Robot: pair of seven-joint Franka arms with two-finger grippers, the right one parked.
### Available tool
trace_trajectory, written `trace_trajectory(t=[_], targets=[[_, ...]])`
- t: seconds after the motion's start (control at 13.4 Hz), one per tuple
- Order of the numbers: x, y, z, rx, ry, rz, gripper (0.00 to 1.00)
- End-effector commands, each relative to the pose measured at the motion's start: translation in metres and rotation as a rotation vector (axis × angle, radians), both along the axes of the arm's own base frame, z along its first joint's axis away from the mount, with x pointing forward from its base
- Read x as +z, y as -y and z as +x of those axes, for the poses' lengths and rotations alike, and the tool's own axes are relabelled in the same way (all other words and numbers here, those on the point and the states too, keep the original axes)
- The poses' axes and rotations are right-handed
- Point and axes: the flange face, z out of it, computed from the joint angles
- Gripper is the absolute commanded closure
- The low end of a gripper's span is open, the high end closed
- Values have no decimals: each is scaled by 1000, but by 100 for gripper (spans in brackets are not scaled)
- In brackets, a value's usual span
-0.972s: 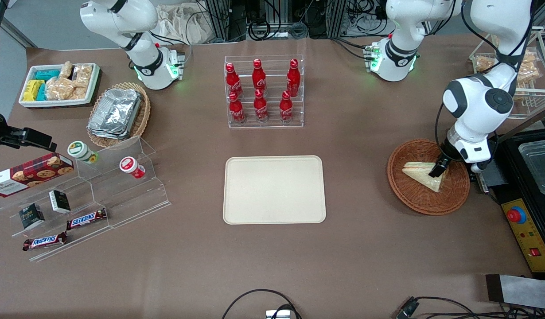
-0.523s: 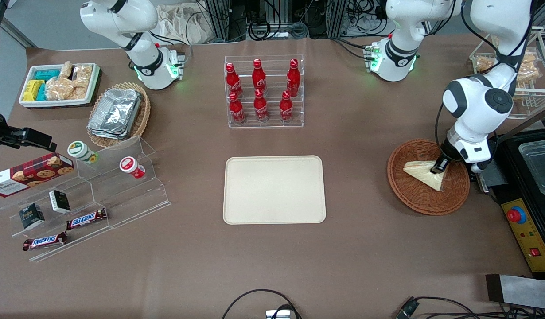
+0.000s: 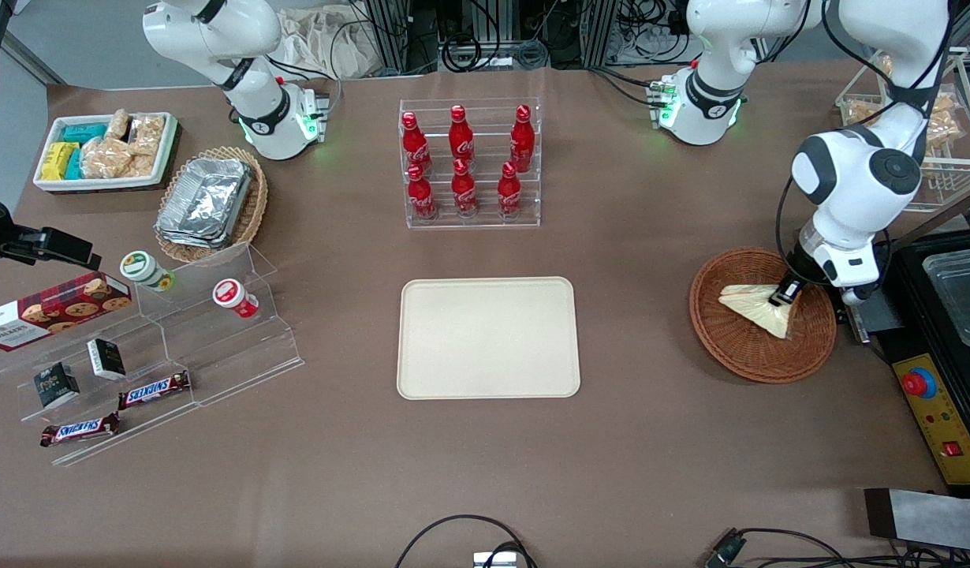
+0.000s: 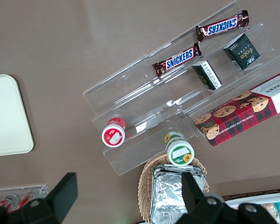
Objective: Place sandwich from basket to tray
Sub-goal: 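Lift the sandwich out of the basket with the left gripper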
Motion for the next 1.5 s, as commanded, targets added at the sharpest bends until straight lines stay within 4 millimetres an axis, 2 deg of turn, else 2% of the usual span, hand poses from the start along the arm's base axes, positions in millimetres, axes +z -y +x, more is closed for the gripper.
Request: trace_trajectory(t=[0.0, 0.15, 0.3, 0.52, 0.67, 0.82, 0.9, 1.2, 1.42], targets=[[47, 14, -4, -92, -12, -1, 100], [73, 29, -5, -156, -38, -1, 100], [95, 64, 0, -238, -81, 5, 100], [135, 100, 9, -371, -125, 34, 100], [158, 135, 13, -451, -132, 46, 99], [168, 167, 12, -515, -113, 59, 98], [168, 178, 14, -540, -112, 59, 96], [183, 225, 20, -611, -88, 55, 98], [180, 270, 19, -707, -80, 68, 98]])
